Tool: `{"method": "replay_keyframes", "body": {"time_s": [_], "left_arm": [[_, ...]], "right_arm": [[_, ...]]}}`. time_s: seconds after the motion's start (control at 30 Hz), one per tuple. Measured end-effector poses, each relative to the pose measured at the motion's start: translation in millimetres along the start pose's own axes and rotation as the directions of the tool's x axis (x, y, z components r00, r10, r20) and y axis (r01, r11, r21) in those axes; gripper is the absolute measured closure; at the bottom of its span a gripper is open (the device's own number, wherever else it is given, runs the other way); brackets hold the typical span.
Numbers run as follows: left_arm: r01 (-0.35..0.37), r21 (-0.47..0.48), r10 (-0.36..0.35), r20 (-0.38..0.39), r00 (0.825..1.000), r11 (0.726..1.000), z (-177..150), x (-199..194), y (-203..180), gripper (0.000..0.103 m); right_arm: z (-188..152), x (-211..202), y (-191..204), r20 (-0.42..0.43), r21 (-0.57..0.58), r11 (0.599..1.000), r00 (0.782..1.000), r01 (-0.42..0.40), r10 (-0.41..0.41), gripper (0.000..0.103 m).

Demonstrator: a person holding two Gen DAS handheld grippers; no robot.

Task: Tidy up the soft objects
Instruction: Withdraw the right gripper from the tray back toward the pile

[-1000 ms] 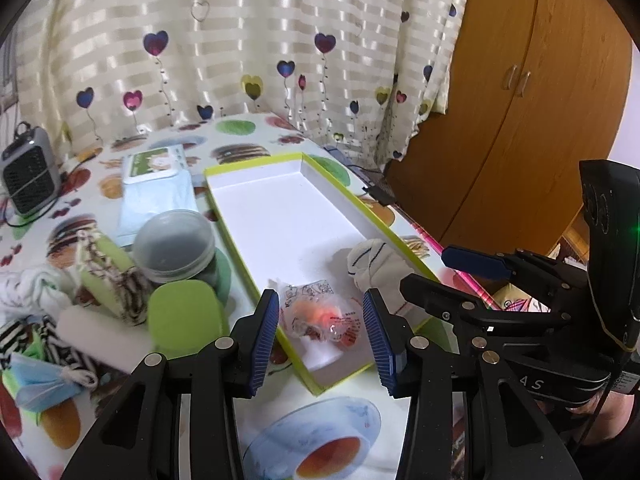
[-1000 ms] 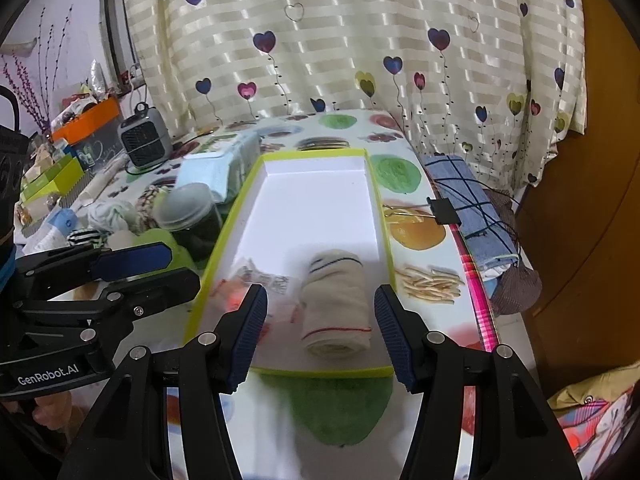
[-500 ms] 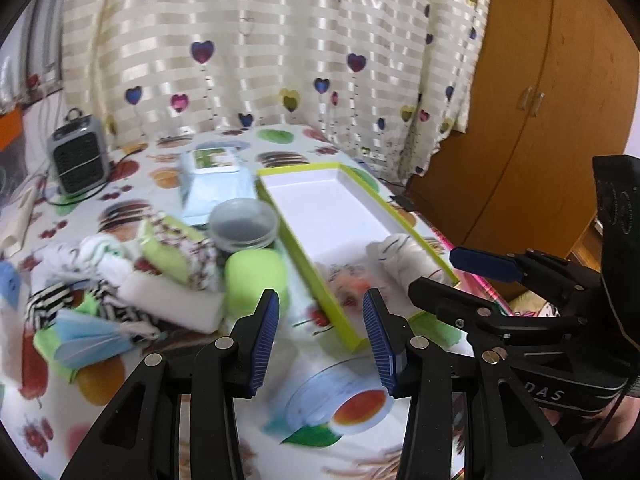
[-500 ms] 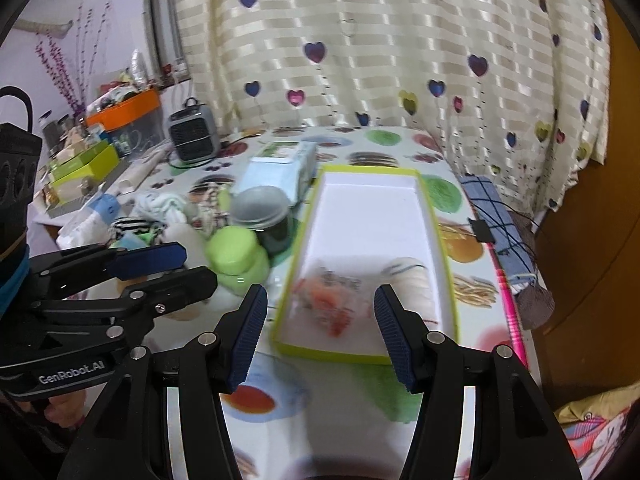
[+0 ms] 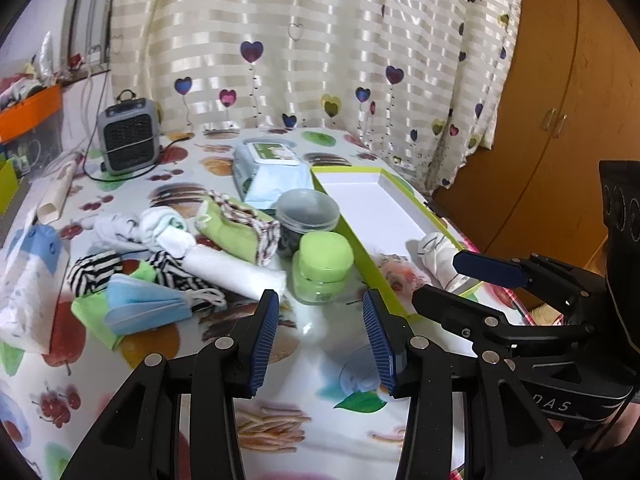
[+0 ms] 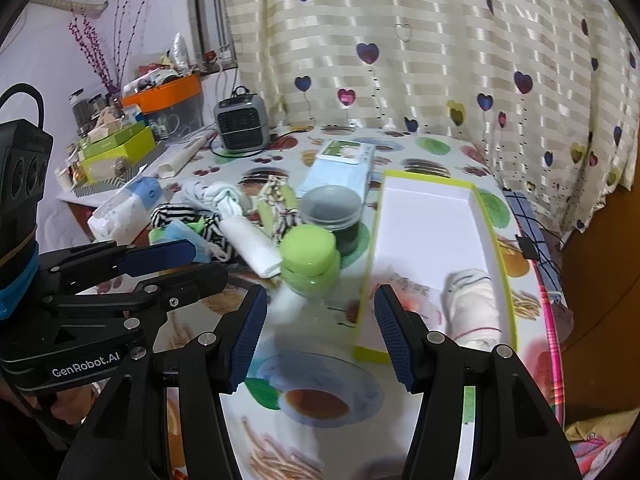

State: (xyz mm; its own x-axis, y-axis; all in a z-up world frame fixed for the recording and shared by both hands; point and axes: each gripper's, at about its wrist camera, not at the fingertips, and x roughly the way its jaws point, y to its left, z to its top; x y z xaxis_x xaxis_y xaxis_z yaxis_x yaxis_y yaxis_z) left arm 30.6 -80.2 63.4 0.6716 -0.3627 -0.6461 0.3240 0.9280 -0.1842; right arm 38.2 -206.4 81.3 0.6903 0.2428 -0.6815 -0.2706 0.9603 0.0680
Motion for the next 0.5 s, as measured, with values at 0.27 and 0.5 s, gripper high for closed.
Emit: {"method": "replay_keyframes", "body": {"time_s": [0.27,0.5], "left_arm": [[-0.016,-0.036,0.016,0.013,1.000,0.999,-5,-8,19,0.060],[-0.032,-0.062,0.033,0.011,0.999,0.998,-8,-8,33,0.060]], "right_arm": [[3,7,18,-0.011,-0.030,0.999,1.000,-0.027,0.026,0.046],[7,15,26,-0.021,-0.045,0.998,0.999,-0.041,0.040,0.046]]}}
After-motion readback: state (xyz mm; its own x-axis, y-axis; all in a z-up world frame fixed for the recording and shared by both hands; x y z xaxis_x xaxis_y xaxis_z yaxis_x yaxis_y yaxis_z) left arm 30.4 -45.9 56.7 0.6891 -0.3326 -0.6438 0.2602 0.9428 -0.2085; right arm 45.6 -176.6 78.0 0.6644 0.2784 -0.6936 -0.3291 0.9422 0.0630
